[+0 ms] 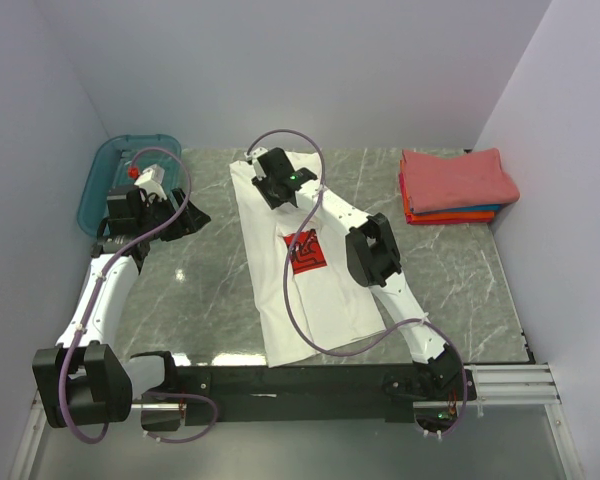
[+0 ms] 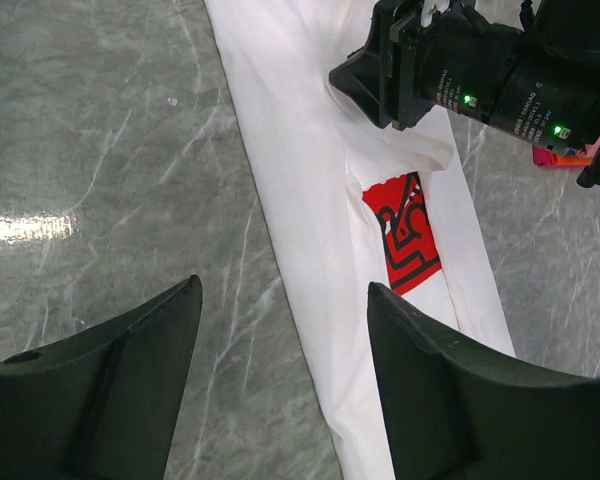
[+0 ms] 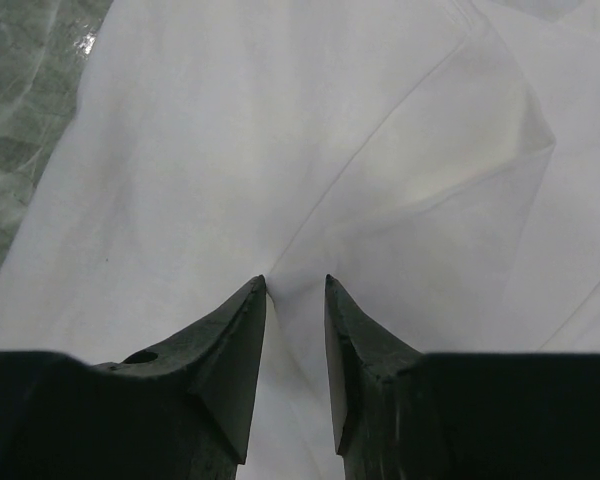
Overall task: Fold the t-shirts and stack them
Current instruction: Fold the tshirt
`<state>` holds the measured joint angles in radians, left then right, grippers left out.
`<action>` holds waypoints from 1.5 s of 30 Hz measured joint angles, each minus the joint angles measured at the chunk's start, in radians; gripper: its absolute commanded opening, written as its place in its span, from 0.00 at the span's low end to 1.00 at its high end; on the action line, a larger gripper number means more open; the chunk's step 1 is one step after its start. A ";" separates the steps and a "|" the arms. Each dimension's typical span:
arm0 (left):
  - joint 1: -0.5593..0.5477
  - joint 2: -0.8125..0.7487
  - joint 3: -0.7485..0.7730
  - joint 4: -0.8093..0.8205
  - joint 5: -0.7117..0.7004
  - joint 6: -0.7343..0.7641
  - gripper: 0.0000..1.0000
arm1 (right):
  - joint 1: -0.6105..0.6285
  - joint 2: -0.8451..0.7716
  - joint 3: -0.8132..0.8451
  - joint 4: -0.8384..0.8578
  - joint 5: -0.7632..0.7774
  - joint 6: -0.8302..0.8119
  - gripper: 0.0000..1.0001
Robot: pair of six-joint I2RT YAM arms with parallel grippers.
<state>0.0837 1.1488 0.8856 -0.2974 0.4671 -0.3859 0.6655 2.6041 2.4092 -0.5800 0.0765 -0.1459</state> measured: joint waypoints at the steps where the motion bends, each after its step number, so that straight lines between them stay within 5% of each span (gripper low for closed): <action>1: 0.000 0.000 0.000 0.000 0.000 0.000 0.73 | 0.000 0.000 0.000 0.000 0.000 0.000 0.37; 20: 0.000 0.000 0.000 0.000 0.000 0.000 0.73 | 0.000 0.017 0.020 -0.045 0.018 -0.063 0.30; 29: 0.000 0.000 0.000 0.000 0.000 0.000 0.73 | 0.000 0.035 0.020 -0.057 0.010 -0.085 0.00; 45: 0.000 0.000 0.000 0.000 0.000 0.000 0.73 | -0.044 -0.077 -0.095 -0.003 -0.021 -0.075 0.00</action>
<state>0.0837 1.1488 0.8856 -0.2977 0.4667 -0.3859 0.6216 2.5271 2.3146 -0.5835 0.0555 -0.2207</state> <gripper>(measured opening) 0.726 0.010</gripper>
